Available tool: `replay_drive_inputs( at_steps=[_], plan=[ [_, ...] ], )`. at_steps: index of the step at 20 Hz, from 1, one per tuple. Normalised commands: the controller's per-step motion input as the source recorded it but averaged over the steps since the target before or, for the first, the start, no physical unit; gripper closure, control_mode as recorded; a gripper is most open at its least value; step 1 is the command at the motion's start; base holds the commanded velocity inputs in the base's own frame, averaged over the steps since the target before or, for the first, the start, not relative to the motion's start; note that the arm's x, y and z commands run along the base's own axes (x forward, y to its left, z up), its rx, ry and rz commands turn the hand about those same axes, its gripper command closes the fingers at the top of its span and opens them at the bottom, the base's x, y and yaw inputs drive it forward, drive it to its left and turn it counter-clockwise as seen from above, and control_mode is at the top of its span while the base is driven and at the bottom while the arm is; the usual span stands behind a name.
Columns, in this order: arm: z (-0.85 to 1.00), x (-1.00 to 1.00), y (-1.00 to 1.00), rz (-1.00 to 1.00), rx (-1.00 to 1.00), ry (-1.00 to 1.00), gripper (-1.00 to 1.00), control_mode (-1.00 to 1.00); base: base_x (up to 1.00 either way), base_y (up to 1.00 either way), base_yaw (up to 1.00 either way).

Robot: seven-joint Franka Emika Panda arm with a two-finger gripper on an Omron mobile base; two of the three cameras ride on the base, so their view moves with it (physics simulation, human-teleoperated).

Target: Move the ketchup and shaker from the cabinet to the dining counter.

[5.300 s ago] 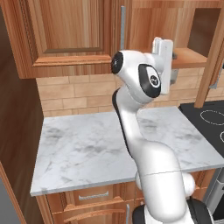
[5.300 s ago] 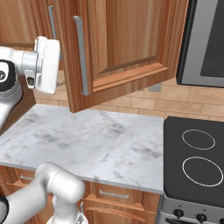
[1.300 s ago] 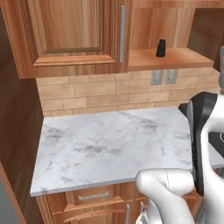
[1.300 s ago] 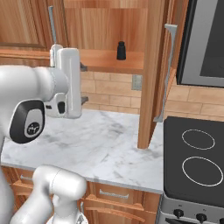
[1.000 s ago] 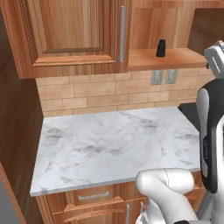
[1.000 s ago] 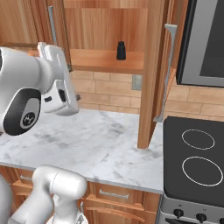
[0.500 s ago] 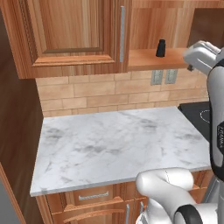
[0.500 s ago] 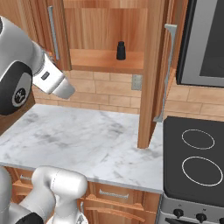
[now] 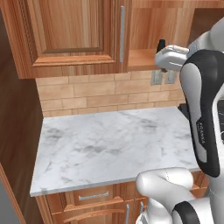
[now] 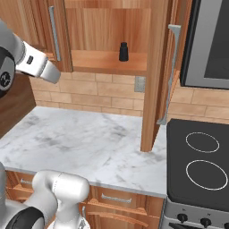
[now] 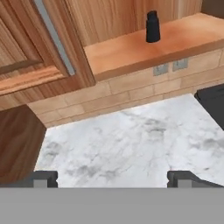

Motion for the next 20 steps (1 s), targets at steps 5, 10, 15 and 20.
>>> replay_drive_inputs(
  at_steps=[5, 10, 15, 20],
  plan=[
    [0.0, 0.3, 0.56, 0.09, -0.23, -0.08, -1.0, -1.0, 0.0, 0.0, 0.0],
    [0.01, 0.44, 0.25, 0.0, -0.15, -0.03, -1.0, -1.0, 0.0, 0.0, 0.0],
    [0.12, 0.51, 0.04, 0.02, -0.09, 0.0, -1.0, -1.0, 0.0, 0.0, 0.0],
    [0.15, 0.37, 0.09, 0.0, -0.07, 0.02, -1.0, -1.0, 0.0, 0.0, 0.0]
  ],
)
